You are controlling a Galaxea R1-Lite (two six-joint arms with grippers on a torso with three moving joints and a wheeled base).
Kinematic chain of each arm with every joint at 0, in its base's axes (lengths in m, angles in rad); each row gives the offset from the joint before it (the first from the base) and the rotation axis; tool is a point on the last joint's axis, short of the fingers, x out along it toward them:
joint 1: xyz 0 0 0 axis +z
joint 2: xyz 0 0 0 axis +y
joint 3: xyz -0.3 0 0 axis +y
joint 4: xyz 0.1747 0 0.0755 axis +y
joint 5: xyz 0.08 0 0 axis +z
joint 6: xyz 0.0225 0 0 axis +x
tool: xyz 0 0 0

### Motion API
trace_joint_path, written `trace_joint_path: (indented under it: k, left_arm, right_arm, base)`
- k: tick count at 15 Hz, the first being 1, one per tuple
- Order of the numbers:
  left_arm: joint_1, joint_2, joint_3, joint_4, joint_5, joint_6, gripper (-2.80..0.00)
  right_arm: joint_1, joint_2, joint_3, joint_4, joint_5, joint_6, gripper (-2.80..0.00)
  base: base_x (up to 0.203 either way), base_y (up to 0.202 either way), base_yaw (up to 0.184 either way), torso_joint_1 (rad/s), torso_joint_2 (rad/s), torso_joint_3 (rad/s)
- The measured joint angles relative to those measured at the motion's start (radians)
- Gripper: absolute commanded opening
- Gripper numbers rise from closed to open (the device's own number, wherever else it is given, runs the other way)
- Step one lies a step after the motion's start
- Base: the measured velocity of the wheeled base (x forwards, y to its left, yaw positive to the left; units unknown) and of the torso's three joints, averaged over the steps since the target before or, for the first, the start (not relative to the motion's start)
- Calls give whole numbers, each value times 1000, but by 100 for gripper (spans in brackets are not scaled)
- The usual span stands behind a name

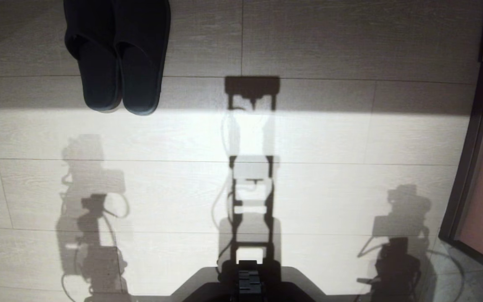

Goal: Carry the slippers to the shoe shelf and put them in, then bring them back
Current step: Pick up the slippers on the floor

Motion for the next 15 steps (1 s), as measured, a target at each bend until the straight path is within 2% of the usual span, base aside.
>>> trace_joint_path:
  k: [2,6,8,11,15]
  left_arm:
    - [2,136,-39,-108,16,-24,-280]
    - [34,439,-76,-445,47,-71,-280]
    - [53,575,-99,-580,49,-80,-280]
    - [52,771,-240,-638,43,-51,-280]
    - [-13,985,-377,-693,63,-27,-280]
  right_arm:
    - [0,0,0,0,-1,0,-280]
    - [0,0,0,0,0,0,-280]
    - [0,0,0,0,-1,0,-280]
    - [0,0,0,0,0,0,-280]
    - [-1,0,0,0,0,0,-280]
  base:
    - [0,0,0,0,0,0]
    - [0,0,0,0,0,0]
    - [0,0,0,0,0,0]
    - [0,0,0,0,0,0]
    - [0,0,0,0,0,0]
